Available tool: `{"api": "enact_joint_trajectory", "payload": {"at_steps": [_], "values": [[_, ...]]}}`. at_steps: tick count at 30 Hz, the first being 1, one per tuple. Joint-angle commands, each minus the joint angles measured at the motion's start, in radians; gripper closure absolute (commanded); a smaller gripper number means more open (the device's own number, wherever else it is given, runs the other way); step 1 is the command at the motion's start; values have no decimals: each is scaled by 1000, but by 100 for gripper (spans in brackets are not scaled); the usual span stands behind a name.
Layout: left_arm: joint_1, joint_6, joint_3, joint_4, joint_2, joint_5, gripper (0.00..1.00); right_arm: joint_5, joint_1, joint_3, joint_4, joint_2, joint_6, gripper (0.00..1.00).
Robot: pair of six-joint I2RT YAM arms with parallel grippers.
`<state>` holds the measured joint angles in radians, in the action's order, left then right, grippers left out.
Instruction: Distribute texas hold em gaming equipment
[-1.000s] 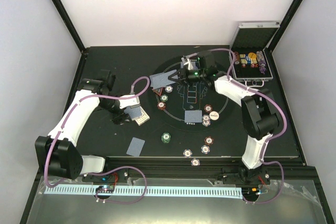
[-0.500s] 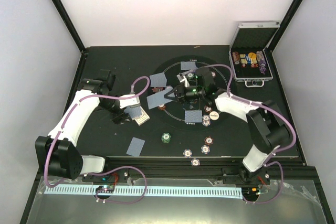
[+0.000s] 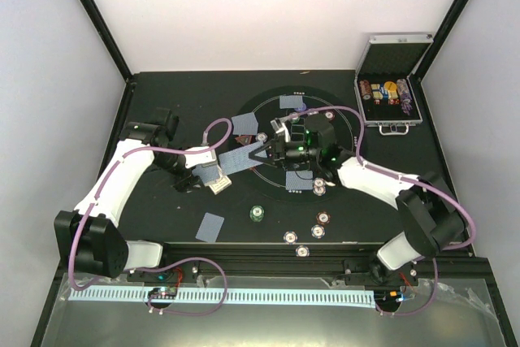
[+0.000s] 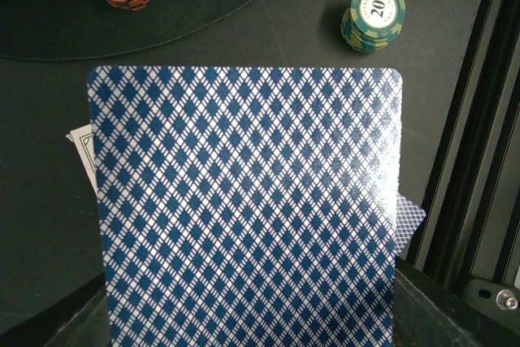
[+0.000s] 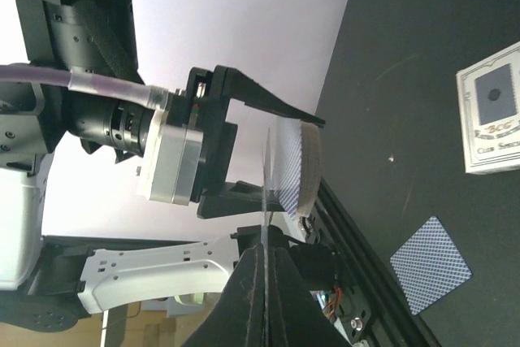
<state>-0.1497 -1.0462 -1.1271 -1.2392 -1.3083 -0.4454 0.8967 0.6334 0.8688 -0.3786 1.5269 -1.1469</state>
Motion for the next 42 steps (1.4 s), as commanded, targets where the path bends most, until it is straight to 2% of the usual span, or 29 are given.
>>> {"api": "enact_joint_trajectory", "payload": {"at_steps": [1, 6, 13, 21, 31, 42], "values": [[4, -19, -11, 1, 21, -45, 98, -20, 46, 9, -73, 12, -40, 99], [2, -17, -17, -7, 21, -44, 98, -27, 89, 53, -145, 91, -83, 99], [2, -29, -17, -24, 21, -45, 98, -28, 125, 115, -141, 166, -83, 99], [2, -40, -29, -62, 21, -69, 98, -30, 153, 165, -79, 210, -17, 99], [2, -40, -33, -63, 21, -68, 98, -17, 171, 187, -77, 254, -14, 99], [2, -41, -36, -73, 21, -84, 99, -34, 172, 215, -2, 253, 65, 99]]}}
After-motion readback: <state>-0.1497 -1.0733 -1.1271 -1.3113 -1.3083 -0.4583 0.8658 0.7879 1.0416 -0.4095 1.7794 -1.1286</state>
